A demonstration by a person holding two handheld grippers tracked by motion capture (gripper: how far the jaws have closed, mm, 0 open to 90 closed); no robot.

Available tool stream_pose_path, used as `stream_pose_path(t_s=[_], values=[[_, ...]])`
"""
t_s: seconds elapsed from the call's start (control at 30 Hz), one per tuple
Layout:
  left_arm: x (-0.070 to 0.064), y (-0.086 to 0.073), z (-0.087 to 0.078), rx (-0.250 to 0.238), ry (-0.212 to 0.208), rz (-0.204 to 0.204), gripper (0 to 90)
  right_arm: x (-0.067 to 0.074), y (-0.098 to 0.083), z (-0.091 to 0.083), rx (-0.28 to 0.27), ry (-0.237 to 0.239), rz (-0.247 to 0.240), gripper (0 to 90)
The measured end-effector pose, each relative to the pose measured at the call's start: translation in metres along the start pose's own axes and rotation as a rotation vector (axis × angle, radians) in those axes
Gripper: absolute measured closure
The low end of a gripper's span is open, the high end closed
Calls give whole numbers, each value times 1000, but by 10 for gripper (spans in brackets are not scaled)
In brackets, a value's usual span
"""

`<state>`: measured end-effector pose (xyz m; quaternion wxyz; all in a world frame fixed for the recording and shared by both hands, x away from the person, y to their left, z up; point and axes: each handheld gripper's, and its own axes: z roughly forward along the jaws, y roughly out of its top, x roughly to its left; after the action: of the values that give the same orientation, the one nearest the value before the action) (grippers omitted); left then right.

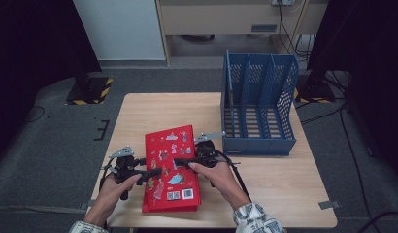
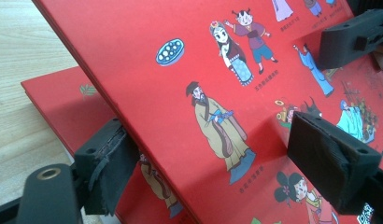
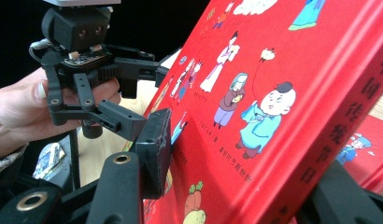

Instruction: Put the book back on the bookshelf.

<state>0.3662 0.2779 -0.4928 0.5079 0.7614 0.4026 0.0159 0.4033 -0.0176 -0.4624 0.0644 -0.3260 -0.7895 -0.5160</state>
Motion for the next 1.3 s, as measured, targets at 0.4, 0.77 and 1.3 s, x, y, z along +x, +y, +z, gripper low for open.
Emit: stream_pose_path(t_s=[0.4, 0.77, 1.3], values=[[-3, 4, -3, -9, 22, 22, 217, 1, -1, -1, 38, -24, -18, 433], [-5, 7, -4, -21, 32, 34, 235, 1, -4, 1, 50, -41, -27, 376], [-11, 12, -5, -27, 48, 58, 279, -3, -8, 2, 49, -43, -3, 376]])
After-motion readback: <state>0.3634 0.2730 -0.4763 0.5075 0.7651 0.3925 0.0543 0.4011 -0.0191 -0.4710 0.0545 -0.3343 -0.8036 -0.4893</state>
